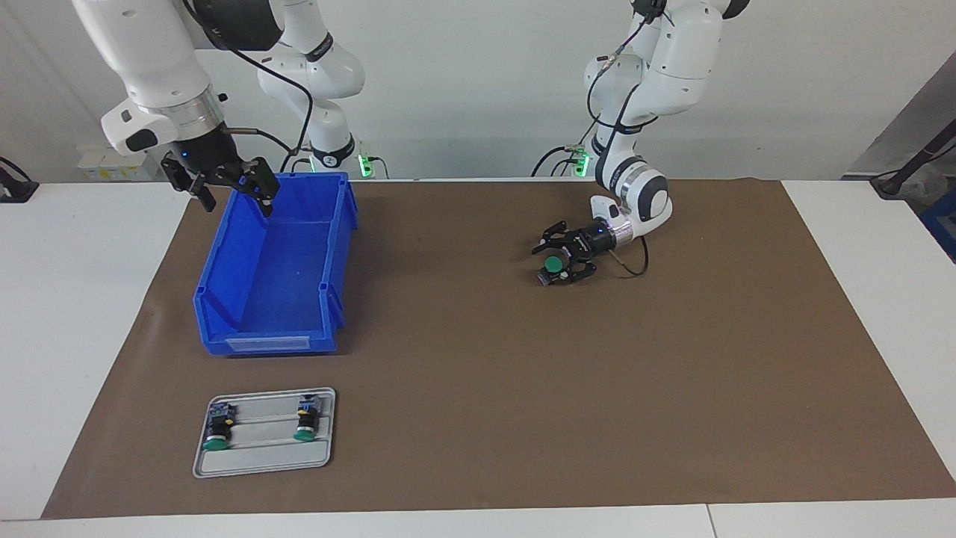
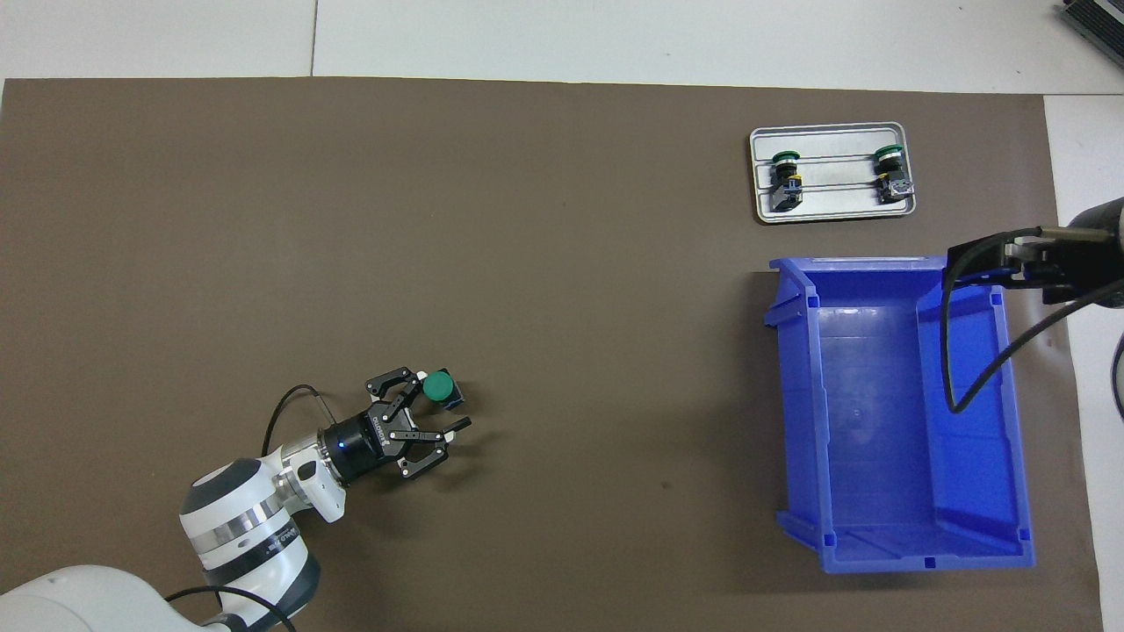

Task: Place and press button with both arms
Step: 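Set the part upright on the table and open the left gripper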

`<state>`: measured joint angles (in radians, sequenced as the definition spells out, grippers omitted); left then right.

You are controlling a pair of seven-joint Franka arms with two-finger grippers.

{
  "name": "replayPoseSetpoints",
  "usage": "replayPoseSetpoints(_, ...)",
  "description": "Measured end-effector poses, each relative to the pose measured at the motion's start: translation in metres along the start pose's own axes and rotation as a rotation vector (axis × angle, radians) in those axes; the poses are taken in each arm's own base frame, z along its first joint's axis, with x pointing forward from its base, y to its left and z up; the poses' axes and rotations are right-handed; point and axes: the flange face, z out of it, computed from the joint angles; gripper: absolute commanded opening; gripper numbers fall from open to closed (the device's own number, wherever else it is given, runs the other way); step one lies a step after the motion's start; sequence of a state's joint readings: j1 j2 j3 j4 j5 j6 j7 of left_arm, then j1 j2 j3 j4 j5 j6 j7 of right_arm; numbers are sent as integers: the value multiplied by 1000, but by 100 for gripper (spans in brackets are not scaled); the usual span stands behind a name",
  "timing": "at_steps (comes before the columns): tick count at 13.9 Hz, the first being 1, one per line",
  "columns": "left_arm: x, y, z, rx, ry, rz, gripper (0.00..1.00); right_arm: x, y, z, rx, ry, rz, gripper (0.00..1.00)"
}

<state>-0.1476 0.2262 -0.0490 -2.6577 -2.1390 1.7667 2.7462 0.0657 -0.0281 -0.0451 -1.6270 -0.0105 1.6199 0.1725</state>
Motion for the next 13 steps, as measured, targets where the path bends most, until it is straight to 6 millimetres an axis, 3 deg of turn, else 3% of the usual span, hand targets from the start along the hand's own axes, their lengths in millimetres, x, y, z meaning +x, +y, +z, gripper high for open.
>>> replayPoseSetpoints(9,2,3,0,-5,-11,15,76,0,0,0,0,0,0,100)
replayPoseSetpoints(13,3,4,1,-10,-17,21,86,0,0,0,0,0,0,100)
